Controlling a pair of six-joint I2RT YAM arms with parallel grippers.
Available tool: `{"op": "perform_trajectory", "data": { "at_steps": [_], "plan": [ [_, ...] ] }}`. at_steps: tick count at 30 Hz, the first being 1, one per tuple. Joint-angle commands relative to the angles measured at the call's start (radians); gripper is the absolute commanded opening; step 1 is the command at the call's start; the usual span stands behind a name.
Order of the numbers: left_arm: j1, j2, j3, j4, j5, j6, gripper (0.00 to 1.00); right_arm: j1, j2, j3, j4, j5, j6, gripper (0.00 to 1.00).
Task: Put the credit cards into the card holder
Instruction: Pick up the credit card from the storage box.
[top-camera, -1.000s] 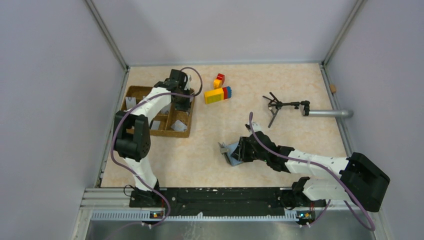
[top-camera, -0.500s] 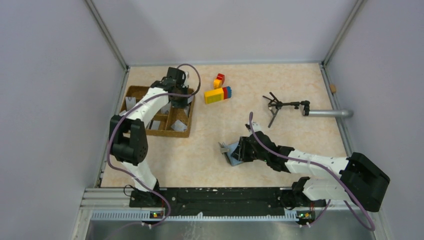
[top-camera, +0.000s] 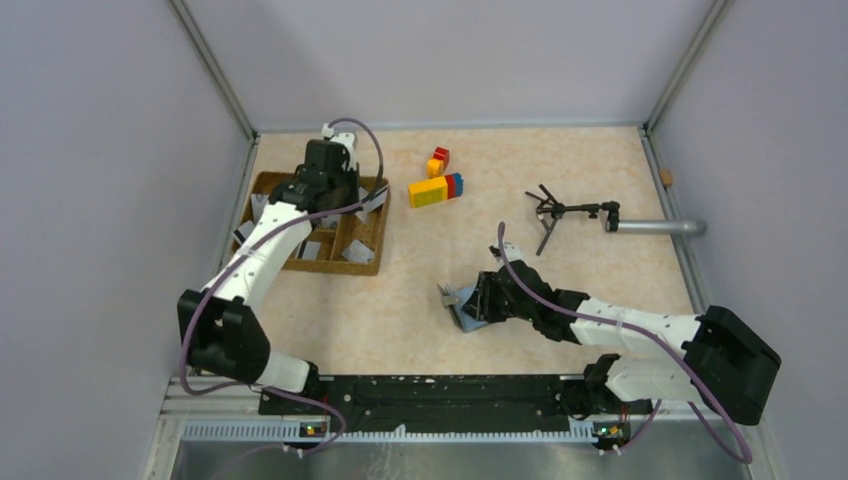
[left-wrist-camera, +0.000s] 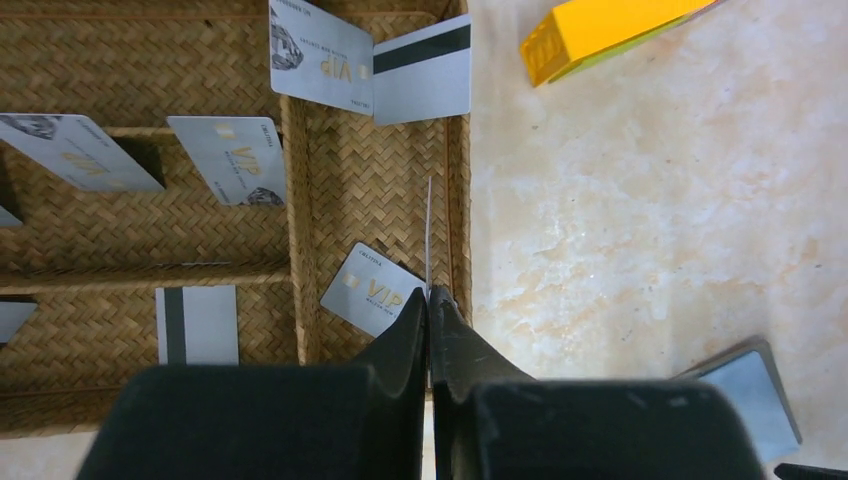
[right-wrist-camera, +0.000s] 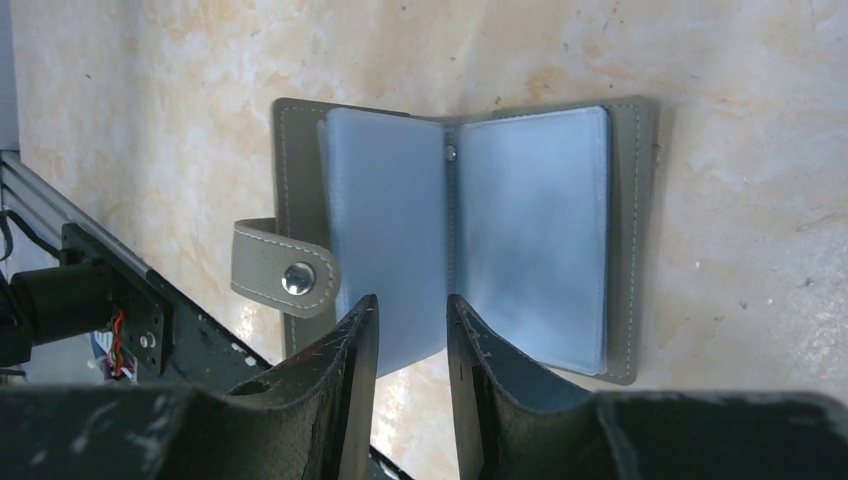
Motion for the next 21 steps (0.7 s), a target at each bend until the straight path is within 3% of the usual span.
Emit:
{"op": "perform_trajectory", "data": {
  "at_steps": [1,10,21],
  "plan": [
    [0.003,-0.133,-0.034,0.081,0.016,-0.034,0.00,-0.009,-0.030,0.062,0.012,-0.009,-0.034,0.31],
    [0.001,-0.299,-0.140,0.146,0.374,-0.089,0.00,-0.009,-0.073,0.146,-0.099,0.027,-0.099,0.38],
    [-0.002,-0.356,-0.263,0.208,0.628,-0.088,0.00,-0.016,-0.153,0.163,-0.175,0.055,-0.151,0.46]
  ]
}}
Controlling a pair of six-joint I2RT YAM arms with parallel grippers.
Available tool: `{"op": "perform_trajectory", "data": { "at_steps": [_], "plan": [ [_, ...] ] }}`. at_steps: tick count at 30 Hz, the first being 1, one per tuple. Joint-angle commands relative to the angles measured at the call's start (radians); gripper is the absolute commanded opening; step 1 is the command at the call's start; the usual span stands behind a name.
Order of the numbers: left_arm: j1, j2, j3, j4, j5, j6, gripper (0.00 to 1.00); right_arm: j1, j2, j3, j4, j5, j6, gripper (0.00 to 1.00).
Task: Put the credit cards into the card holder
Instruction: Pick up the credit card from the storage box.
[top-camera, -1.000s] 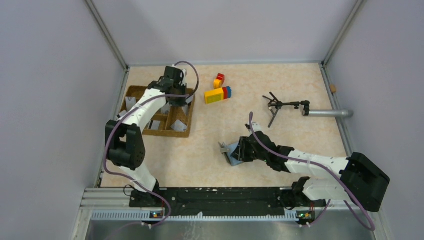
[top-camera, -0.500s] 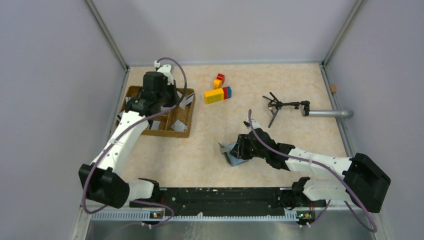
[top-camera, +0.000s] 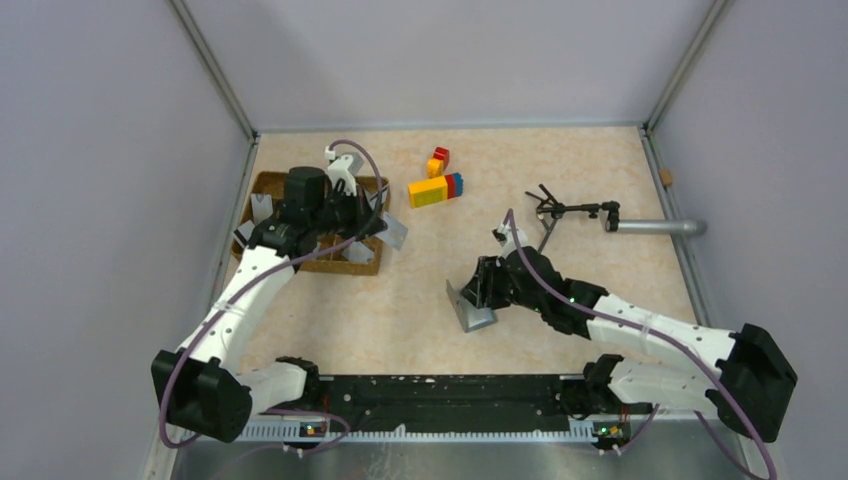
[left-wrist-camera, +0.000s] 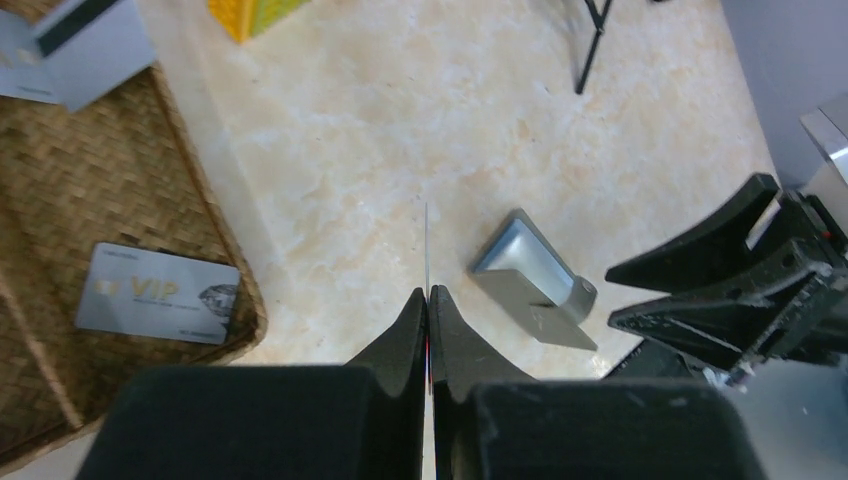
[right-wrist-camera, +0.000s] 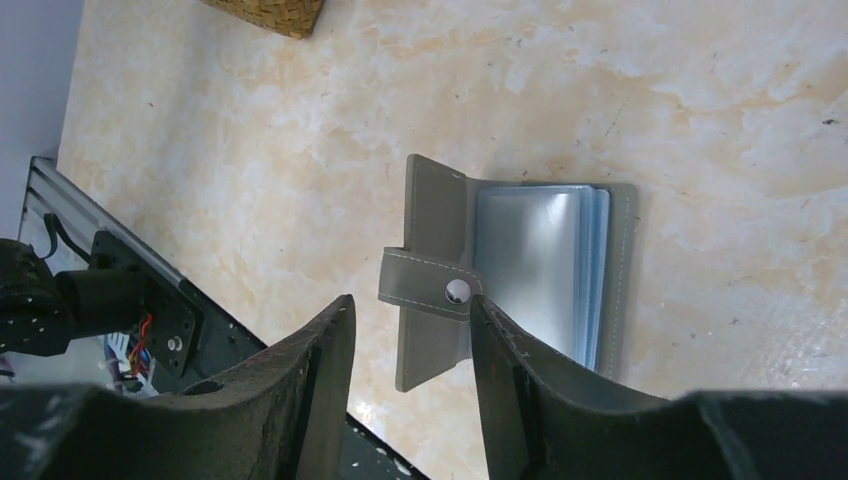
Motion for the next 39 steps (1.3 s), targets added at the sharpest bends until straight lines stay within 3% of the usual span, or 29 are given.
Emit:
{"op": "perform_trajectory", "data": {
  "at_steps": [1,4,10,19,23,27,31,32,33,36,37,39],
  "plan": [
    [-0.009,-0.042,-0.029,0.092,0.199,-0.015,0.00,-0.013,-0.051,0.028,-0.034,0.023,-0.043,0.48],
    [-0.024,-0.059,-0.038,0.092,0.275,-0.003,0.00,-0.036,-0.115,0.019,-0.047,-0.009,-0.078,0.58],
    [-0.082,-0.083,-0.063,0.077,0.399,0.000,0.00,-0.118,-0.234,0.032,-0.024,-0.291,-0.177,0.75],
    [-0.281,-0.058,-0.063,0.056,0.551,-0.002,0.00,-0.139,-0.204,0.098,0.108,-0.661,-0.200,0.78],
    [-0.325,-0.046,-0.059,0.057,0.546,-0.007,0.00,-0.140,-0.153,0.081,0.230,-0.816,-0.149,0.67],
    [-0.347,-0.036,-0.062,0.082,0.531,-0.025,0.00,-0.139,-0.128,0.044,0.318,-0.875,-0.096,0.41],
    [-0.361,-0.025,-0.075,0.127,0.513,-0.064,0.00,-0.138,-0.132,0.011,0.383,-0.853,-0.046,0.06],
    [-0.363,-0.024,-0.084,0.149,0.511,-0.080,0.00,-0.139,-0.134,0.009,0.371,-0.826,-0.043,0.00],
    [-0.364,-0.022,-0.091,0.171,0.504,-0.102,0.01,-0.139,-0.137,0.010,0.345,-0.785,-0.043,0.00],
    [-0.365,-0.017,-0.113,0.215,0.383,-0.179,0.59,-0.149,-0.153,0.029,0.169,-0.576,-0.067,0.00],
    [-0.365,-0.017,-0.126,0.223,0.313,-0.210,0.70,-0.164,-0.154,0.043,0.077,-0.493,-0.075,0.00],
    [-0.374,-0.018,-0.169,0.245,0.155,-0.286,0.80,-0.213,-0.157,0.053,-0.088,-0.351,-0.073,0.00]
  ]
}}
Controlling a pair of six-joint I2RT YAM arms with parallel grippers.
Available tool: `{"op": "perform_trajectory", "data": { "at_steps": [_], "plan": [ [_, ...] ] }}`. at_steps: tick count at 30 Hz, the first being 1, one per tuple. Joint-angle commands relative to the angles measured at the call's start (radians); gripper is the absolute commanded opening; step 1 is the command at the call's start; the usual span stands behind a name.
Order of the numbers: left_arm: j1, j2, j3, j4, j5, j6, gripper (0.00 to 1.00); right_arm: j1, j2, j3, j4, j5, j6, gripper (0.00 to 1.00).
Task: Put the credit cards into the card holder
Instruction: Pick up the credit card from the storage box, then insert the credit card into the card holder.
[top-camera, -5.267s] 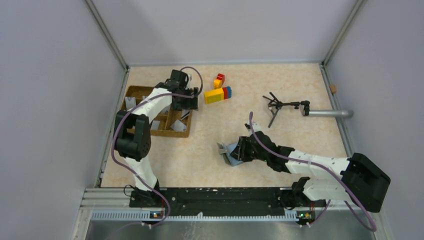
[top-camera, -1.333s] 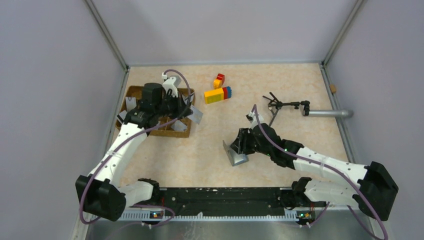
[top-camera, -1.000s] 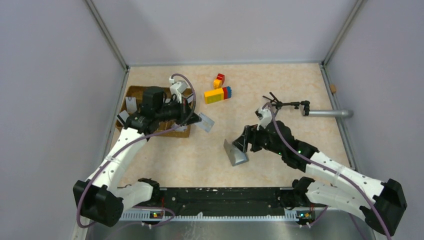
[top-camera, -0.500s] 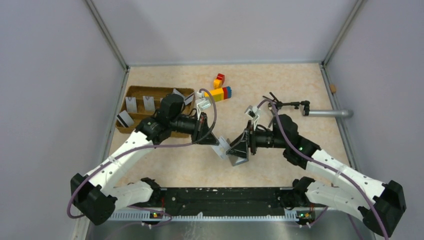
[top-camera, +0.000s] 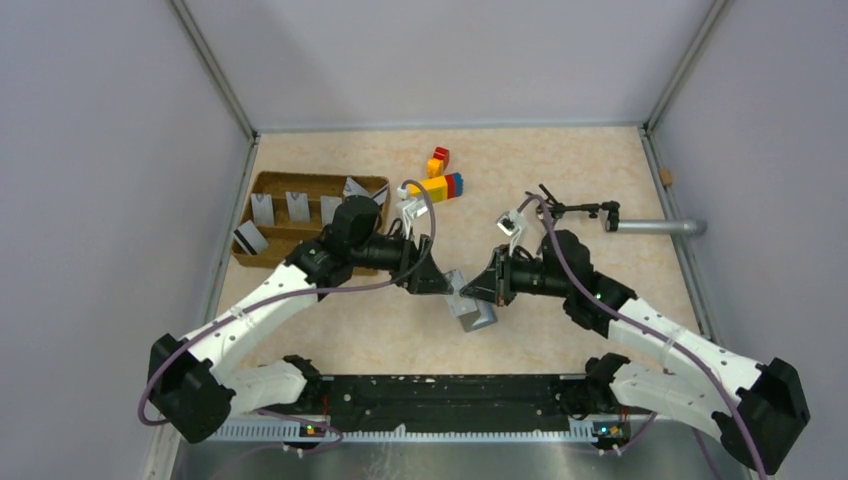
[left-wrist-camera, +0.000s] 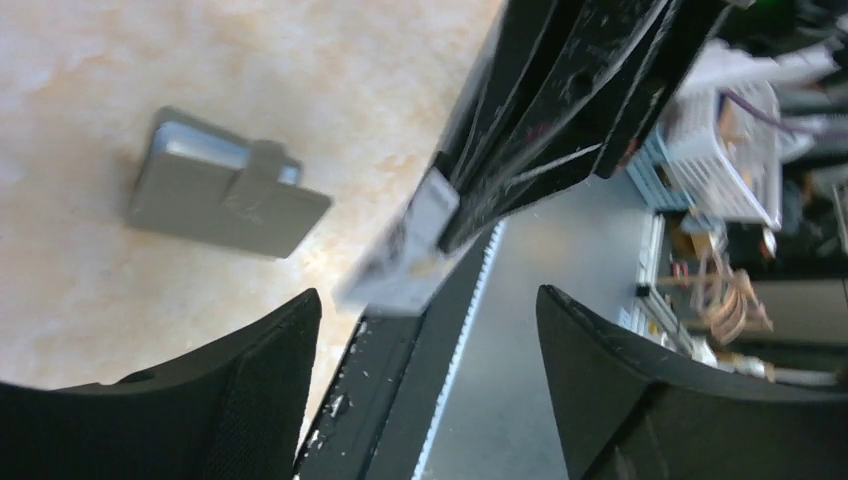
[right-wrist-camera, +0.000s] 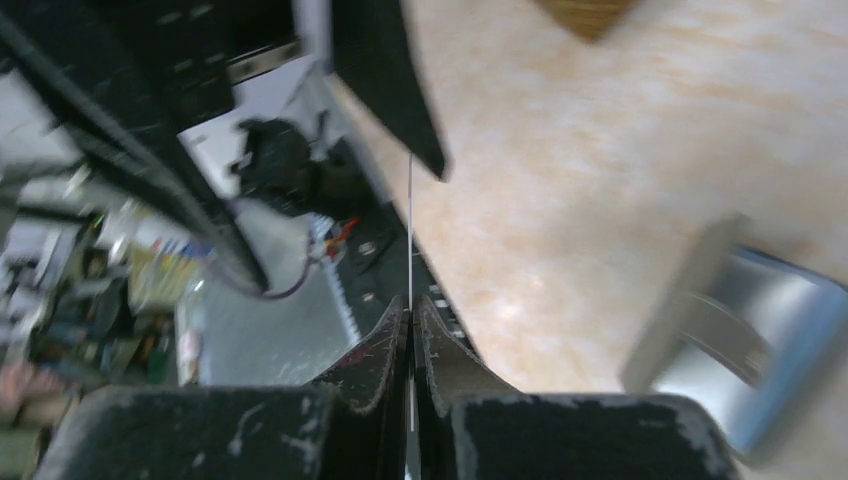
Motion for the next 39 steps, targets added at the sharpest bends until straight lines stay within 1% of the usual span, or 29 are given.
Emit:
{"op": "perform_trajectory", "data": {
  "at_steps": [1,4,7,11,13,15,24,32,39],
  "plan": [
    [-0.018,0.005,-0.083,0.129,-0.325,-0.182,0.83,-0.093,-0.022,0.044,-0.309,0.357,-0.002,0.00],
    [-0.056,0.028,-0.178,0.258,-0.363,-0.301,0.88,-0.165,-0.047,0.000,-0.364,0.437,0.011,0.00],
    [-0.100,0.064,-0.249,0.369,-0.409,-0.427,0.90,-0.206,-0.069,-0.045,-0.376,0.483,0.026,0.00],
    [-0.133,0.122,-0.314,0.487,-0.452,-0.545,0.92,-0.212,-0.033,-0.107,-0.308,0.452,0.036,0.00],
    [-0.138,0.147,-0.340,0.540,-0.457,-0.579,0.92,-0.211,-0.003,-0.134,-0.268,0.436,0.038,0.00],
    [-0.140,0.171,-0.357,0.584,-0.463,-0.597,0.93,-0.212,0.018,-0.151,-0.239,0.426,0.032,0.00],
    [-0.140,0.274,-0.356,0.656,-0.435,-0.611,0.95,-0.212,0.090,-0.173,-0.122,0.379,0.009,0.00],
    [-0.140,0.323,-0.358,0.676,-0.437,-0.608,0.95,-0.212,0.140,-0.183,-0.098,0.381,-0.006,0.00],
    [-0.140,0.367,-0.362,0.707,-0.424,-0.616,0.95,-0.212,0.193,-0.192,-0.063,0.347,-0.018,0.00]
  ]
}}
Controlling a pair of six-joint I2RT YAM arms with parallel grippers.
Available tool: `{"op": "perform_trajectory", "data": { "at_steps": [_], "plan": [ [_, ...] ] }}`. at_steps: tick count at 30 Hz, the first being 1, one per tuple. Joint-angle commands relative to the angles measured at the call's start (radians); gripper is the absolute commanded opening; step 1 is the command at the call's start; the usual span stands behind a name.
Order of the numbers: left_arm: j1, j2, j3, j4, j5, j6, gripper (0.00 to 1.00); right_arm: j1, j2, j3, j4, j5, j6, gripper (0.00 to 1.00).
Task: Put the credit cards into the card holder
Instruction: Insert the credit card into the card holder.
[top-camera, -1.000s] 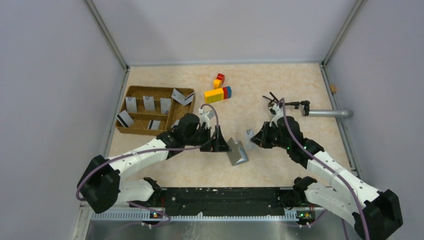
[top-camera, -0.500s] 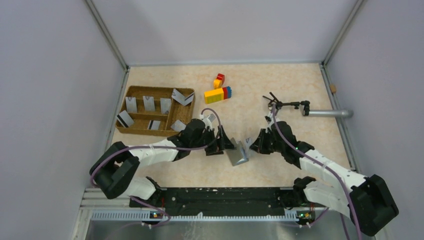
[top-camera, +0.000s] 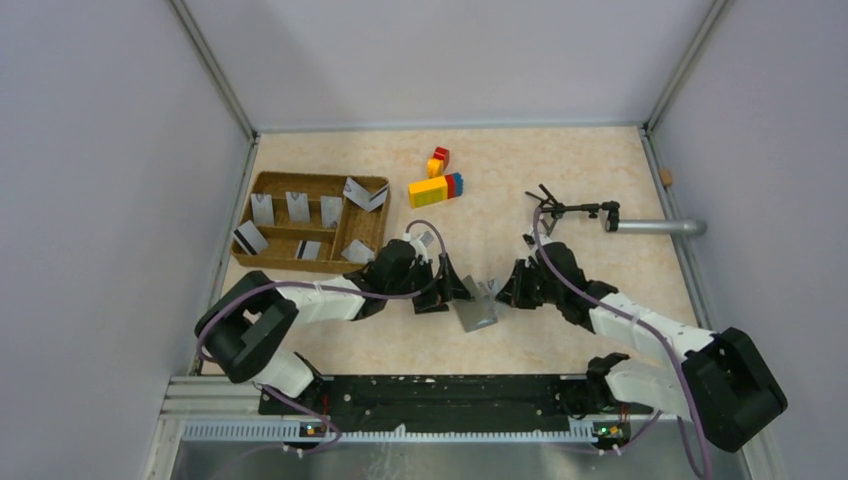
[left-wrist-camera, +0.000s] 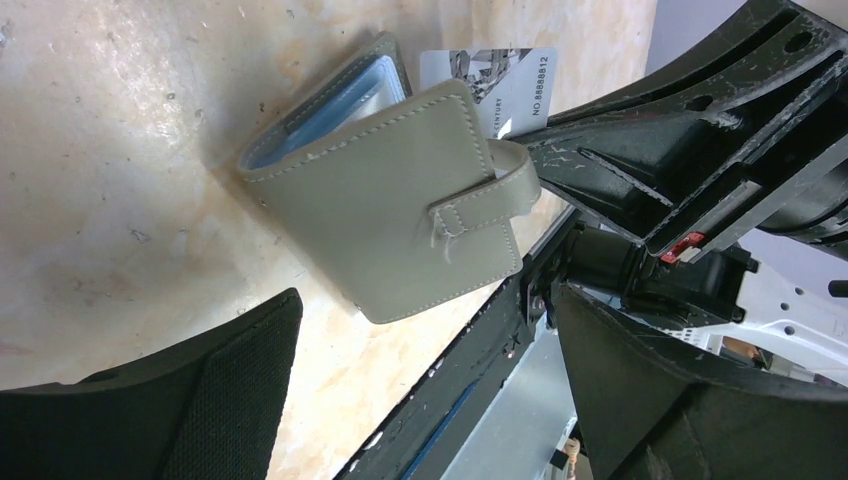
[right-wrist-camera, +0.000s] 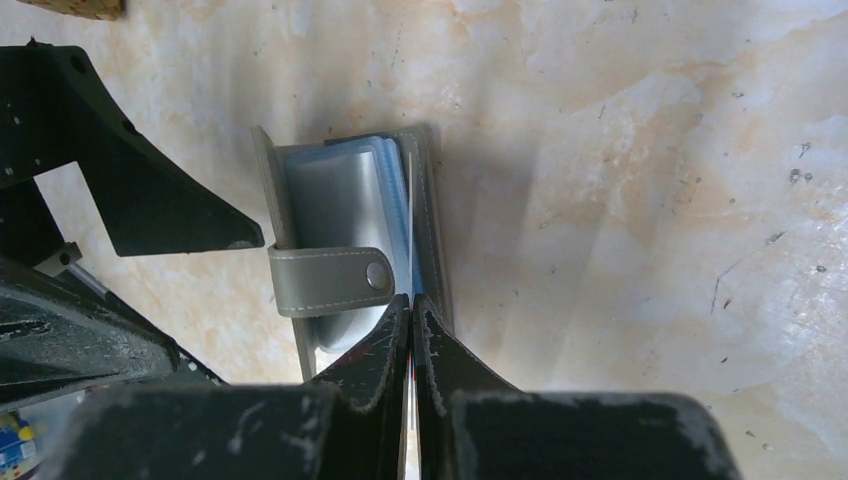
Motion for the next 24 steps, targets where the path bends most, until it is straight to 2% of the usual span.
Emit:
{"op": "perform_trajectory", "data": {
  "at_steps": [1,4,14,24],
  "plan": [
    [-0.004,0.023,-0.007,0.080,0.007,-0.005,0.95,-0.005,0.031,-0.007,0.060,-0.027,-0.028,0.00],
    [-0.004,0.037,-0.013,0.099,0.009,-0.012,0.95,-0.005,0.045,-0.012,0.060,-0.049,-0.034,0.00],
    [-0.004,0.080,-0.034,0.212,0.031,-0.028,0.94,0.001,0.074,-0.039,0.246,-0.204,0.046,0.00],
    [-0.003,0.084,-0.048,0.263,0.038,-0.009,0.95,0.047,0.097,-0.025,0.327,-0.217,0.109,0.00]
  ]
}}
